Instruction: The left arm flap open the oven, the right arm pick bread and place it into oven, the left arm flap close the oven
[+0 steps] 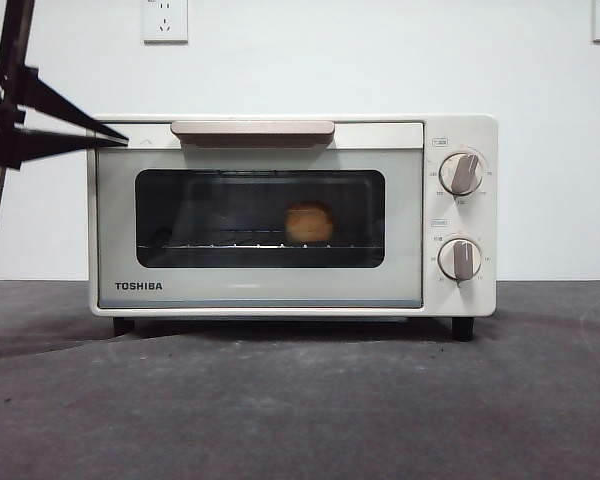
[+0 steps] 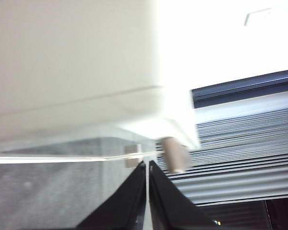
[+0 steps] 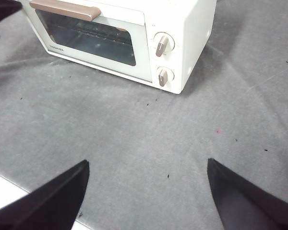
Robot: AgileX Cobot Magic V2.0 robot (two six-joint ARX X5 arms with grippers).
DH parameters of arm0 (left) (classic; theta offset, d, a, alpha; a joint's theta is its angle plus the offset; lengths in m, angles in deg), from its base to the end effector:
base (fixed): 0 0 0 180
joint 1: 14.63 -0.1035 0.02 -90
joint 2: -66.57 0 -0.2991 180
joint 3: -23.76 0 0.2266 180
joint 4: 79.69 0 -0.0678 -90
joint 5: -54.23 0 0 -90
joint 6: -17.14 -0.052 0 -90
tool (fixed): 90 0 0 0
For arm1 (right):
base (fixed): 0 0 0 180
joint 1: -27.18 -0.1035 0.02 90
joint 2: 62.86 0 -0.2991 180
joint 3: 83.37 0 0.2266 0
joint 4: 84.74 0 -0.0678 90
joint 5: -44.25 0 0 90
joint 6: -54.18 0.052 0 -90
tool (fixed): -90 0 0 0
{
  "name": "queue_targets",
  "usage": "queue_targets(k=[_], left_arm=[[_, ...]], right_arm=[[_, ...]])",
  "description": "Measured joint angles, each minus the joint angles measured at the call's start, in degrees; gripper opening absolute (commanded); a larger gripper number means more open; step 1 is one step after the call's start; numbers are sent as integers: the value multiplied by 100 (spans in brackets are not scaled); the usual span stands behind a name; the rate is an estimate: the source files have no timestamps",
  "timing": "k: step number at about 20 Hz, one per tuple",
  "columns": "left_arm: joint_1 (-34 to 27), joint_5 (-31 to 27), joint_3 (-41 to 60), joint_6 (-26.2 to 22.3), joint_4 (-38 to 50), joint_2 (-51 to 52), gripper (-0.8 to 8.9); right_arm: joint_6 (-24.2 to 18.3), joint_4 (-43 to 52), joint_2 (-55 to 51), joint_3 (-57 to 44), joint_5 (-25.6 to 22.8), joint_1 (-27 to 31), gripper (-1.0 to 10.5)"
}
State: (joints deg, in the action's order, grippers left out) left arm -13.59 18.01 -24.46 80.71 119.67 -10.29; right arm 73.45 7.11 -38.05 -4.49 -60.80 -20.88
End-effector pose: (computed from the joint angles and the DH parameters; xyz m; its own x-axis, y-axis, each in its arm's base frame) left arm 0.2473 -0.0464 0.2703 0.5684 -0.8172 -0.0953 0.2147 0.2592 -0.9417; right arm -0.0038 -0.0245 0.3464 0.7277 0.4214 -0.5411 -0.4188 0.8978 0.1360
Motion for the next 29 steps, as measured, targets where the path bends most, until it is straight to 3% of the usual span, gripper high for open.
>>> queue_targets(k=[5, 8, 12, 14, 23, 29], left_arm=[[0, 37, -2, -487, -1014, 1460, 15], [0, -109, -9, -1427, -2511, 2629, 15], [2, -1200, -9, -3075, -4881, 4321, 15], [2, -1591, -9, -3665, -5672, 5106, 15], [2, -1862, -31, -5224, -6732, 6625, 16], [2, -2065, -28, -5515, -7656, 6651, 16]], right_arm=[[0, 33, 0, 0, 0, 0, 392], [0, 286, 0, 0, 4, 0, 391], [-138, 782, 0, 0, 50, 0, 391], [-232, 975, 0, 0, 131, 0, 391], [-431, 1235, 0, 0, 199, 0, 391], [-446, 1241, 0, 0, 251, 0, 391]])
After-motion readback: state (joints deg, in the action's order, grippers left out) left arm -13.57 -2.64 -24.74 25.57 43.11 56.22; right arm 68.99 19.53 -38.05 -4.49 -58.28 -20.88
